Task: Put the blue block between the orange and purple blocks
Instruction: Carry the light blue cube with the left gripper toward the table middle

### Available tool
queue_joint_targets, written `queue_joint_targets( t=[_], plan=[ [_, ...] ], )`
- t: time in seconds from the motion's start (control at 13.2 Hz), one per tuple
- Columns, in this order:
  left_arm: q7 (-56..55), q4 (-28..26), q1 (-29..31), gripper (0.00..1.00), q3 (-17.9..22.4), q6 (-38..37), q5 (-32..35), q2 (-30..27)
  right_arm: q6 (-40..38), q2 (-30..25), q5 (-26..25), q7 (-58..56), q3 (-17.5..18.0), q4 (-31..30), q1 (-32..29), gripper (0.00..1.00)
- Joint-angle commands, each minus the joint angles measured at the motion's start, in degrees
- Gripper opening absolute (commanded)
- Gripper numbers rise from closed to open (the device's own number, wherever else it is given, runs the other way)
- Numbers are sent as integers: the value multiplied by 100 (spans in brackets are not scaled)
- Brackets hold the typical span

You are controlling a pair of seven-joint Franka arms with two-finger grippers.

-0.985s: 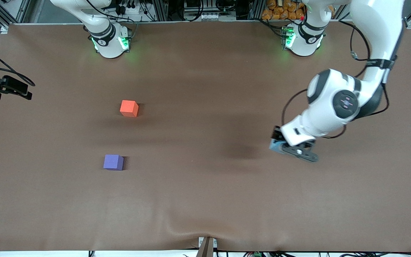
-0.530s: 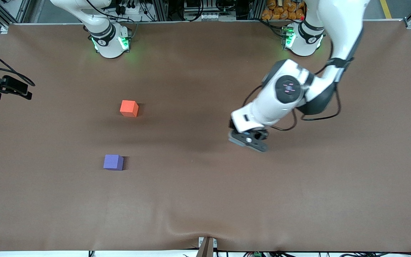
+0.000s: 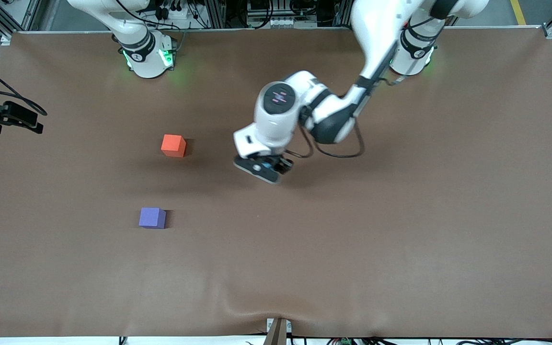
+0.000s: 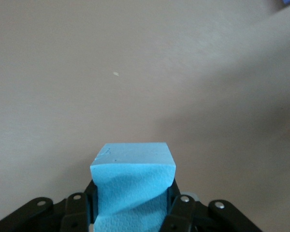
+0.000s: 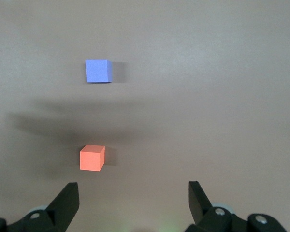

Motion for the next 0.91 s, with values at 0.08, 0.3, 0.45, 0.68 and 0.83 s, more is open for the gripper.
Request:
queue_joint_targets(
  t=[0.08, 0.3, 0.45, 0.68, 0.83],
  plan=[
    [-632, 995, -386, 0, 137, 0, -33, 834, -21, -29, 71, 50, -13, 26, 14, 100],
    [-817, 996, -360, 0, 146, 526, -33, 1124, -20, -28, 80, 50, -13, 44, 49, 100],
    [-1325, 996, -351, 0, 146, 861, -42, 1327, 6, -20, 80, 50, -13, 53, 5, 100],
    [-2274, 996, -351, 0, 155, 932, -42, 1442, 6, -28, 89, 50, -4, 53, 49, 100],
    [-2663, 978, -351, 3, 163, 985, -42, 1477, 6, -28, 97, 50, -4, 53, 40, 100]
  ],
)
